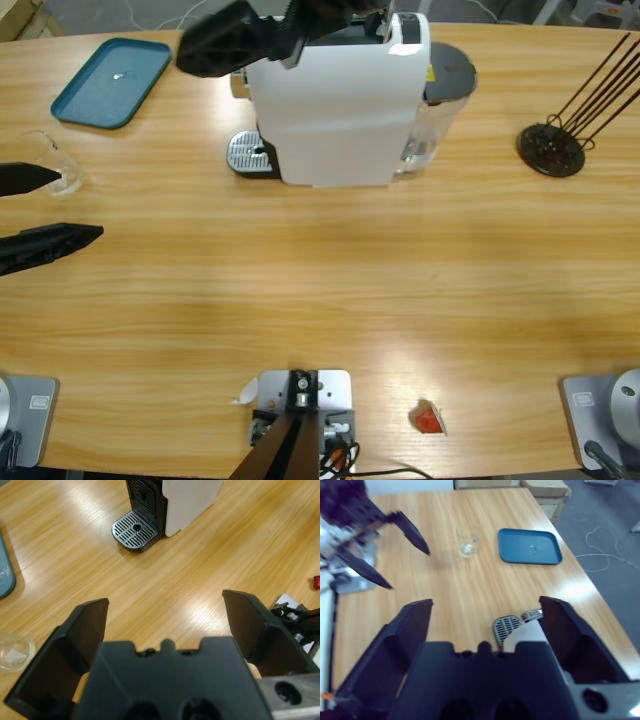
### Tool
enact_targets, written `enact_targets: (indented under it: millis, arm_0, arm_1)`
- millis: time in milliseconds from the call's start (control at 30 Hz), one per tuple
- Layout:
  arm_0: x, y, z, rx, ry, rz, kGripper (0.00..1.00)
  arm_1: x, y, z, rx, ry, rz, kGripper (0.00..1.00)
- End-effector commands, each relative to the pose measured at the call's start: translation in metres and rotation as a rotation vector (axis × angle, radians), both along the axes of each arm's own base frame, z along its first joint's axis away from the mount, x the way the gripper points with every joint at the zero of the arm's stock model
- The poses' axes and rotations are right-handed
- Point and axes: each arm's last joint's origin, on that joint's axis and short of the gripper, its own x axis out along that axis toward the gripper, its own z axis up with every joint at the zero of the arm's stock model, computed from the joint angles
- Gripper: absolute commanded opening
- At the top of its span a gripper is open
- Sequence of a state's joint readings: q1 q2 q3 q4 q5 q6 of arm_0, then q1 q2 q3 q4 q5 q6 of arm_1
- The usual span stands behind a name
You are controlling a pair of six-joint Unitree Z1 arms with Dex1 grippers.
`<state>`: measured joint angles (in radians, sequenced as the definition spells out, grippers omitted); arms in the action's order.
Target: Pour coffee
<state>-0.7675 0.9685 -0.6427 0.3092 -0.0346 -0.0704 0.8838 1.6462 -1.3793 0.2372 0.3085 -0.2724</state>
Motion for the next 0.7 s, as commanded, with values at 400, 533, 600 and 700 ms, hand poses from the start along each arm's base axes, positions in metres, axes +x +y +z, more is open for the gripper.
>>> enact_targets:
  millis: [400,533,600,700]
  arm_0:
    - [-0.012,0.015,0.001,-0.023,0.013,0.050,0.991]
    - [-0.012,0.014,0.001,-0.022,0.013,0.047,0.991]
    - [-0.013,0.015,0.001,-0.022,0.011,0.047,0.991]
    - [-0.013,0.015,-0.001,-0.012,0.016,0.044,0.991]
  arm_1:
    - [-0.032,-0.095,-0.024,0.142,0.203,-0.904,0.000]
    - [0.015,-0.084,-0.014,0.174,0.200,-1.002,0.000]
    - [0.033,-0.075,-0.013,0.201,0.205,-1.028,0.000]
    - [0.049,-0.062,-0.014,0.261,0.224,-1.040,0.000]
